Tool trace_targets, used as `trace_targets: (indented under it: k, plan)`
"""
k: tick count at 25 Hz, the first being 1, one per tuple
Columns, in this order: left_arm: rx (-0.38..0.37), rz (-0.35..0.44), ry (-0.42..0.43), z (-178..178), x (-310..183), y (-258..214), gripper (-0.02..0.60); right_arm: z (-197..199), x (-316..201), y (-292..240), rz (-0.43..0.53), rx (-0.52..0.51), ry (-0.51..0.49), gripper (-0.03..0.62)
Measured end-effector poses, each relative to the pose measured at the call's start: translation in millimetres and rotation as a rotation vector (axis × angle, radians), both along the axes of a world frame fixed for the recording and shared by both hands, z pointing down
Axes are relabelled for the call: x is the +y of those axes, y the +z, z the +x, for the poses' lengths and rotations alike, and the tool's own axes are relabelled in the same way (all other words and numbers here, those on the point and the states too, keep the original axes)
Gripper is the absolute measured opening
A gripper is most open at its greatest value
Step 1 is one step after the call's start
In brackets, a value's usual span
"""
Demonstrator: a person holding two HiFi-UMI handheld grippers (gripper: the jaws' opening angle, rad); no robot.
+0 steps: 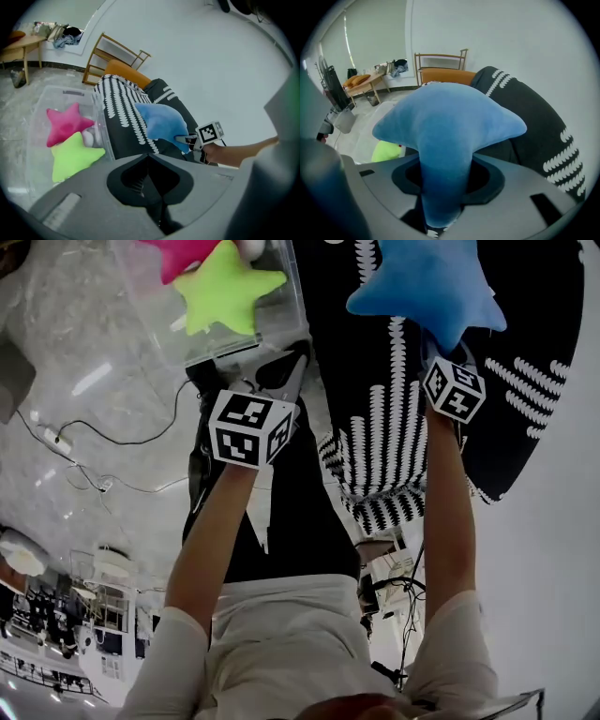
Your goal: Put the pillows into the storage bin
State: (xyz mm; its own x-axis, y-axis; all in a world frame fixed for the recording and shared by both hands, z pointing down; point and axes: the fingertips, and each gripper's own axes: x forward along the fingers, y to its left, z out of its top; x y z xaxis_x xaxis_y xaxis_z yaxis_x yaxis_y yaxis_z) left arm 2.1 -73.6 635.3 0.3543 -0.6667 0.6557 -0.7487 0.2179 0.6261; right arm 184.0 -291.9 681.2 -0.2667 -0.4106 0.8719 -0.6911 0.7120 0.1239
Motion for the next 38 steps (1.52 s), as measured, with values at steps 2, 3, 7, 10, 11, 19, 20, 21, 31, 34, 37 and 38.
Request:
trace_targets:
  k: [2,3,7,10,11,19,20,21,31,34,37,38]
  plan:
    - [-0.012,-0.009,-0.037,-23,20,2,0.017,-35,24,5,-0.02,-0.012,-0.06,0.196]
    - [-0.018,-0.012,-0.056,-34,30,1,0.017,-52,36,7,-0.03,-0.017,-0.093,0.196]
    - [-0.033,-0.026,-0.122,-71,66,2,0.017,-114,89,14,-0.079,-0.043,-0.211,0.196]
    - [-0.041,-0.036,-0.156,-97,92,7,0.017,-161,130,22,-0.141,-0.083,-0.27,0.198]
    - [-0.046,-0.039,-0.169,-107,100,9,0.017,-177,143,25,-0.161,-0.1,-0.285,0.198]
    - [-0.049,-0.1,-0.287,-155,172,28,0.017,-281,223,34,-0.304,-0.234,-0.392,0.199]
    - [-0.048,-0.105,-0.292,-158,179,30,0.017,-291,230,34,-0.326,-0.251,-0.396,0.199]
    - [-0.046,-0.109,-0.296,-160,184,32,0.017,-300,236,35,-0.349,-0.269,-0.398,0.199]
    - [-0.021,-0.114,-0.316,-181,205,52,0.017,-355,267,77,-0.531,-0.387,-0.316,0.342]
    - [-0.015,-0.116,-0.311,-185,210,55,0.017,-346,262,105,-0.554,-0.303,-0.19,0.405]
    - [-0.009,-0.118,-0.314,-188,215,56,0.017,-341,261,104,-0.545,-0.291,-0.154,0.405]
    - [-0.007,-0.119,-0.316,-190,217,57,0.017,-341,264,103,-0.544,-0.29,-0.162,0.405]
